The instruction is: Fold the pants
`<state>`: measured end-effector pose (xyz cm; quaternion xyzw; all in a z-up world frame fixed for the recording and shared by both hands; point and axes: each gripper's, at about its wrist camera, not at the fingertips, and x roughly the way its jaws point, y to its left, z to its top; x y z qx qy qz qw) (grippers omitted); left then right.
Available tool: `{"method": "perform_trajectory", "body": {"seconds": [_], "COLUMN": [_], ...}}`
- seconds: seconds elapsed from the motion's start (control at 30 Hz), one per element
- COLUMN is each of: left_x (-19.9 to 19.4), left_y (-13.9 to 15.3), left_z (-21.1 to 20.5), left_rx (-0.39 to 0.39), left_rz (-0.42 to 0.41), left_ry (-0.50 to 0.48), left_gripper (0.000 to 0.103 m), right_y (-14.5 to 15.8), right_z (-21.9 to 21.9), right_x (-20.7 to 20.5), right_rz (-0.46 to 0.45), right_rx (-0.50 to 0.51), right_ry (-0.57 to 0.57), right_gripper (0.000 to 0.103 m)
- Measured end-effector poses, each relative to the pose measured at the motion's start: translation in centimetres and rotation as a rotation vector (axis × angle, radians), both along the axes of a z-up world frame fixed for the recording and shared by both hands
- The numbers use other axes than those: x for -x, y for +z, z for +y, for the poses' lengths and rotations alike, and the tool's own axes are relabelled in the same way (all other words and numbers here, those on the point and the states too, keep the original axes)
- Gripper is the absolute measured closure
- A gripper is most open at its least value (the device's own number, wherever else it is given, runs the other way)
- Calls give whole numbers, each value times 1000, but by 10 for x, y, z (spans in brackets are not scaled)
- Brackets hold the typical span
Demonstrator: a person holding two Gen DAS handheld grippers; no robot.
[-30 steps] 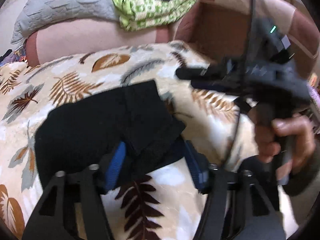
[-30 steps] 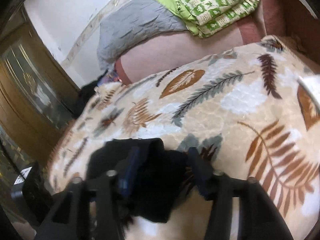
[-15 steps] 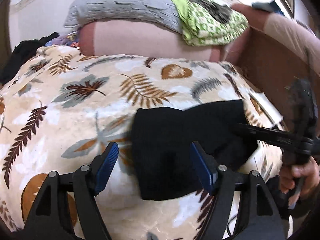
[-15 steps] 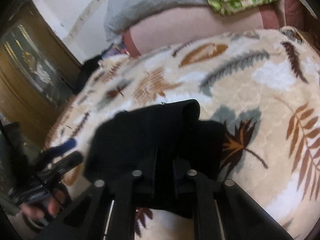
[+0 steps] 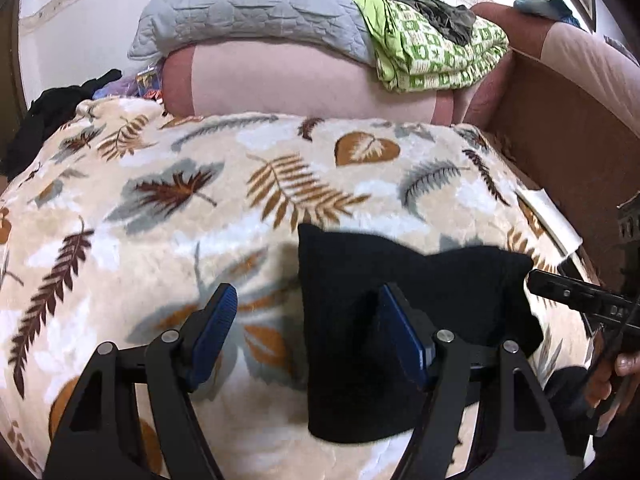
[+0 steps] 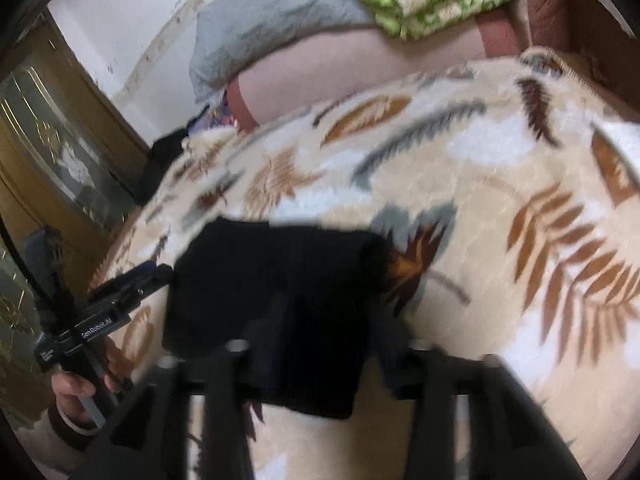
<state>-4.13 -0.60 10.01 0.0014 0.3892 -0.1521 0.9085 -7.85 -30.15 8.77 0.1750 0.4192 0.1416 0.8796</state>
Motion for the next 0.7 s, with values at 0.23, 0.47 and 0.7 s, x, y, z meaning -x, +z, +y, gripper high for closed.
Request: {"method": "perform_trajectory", "body": {"seconds": [0.23,0.47,0.7], "left_x": [-38,-51,-52], "left_y": [-19,-37,-42], "left_z": [-25,-20,-27], "left_rx": [-134,-149,-166], "left_rz": [53,54,31], "left_ry": [22,110,145], "left_gripper": [29,28,27], "right_y": [-21,2,-23], "right_z": [23,38,6], "right_x": [-40,-46,-28], "right_rz": [71,-46,38], "right_rx": [35,102,126], "right_ry": [45,66,-34], "right_gripper": [79,89,68]}}
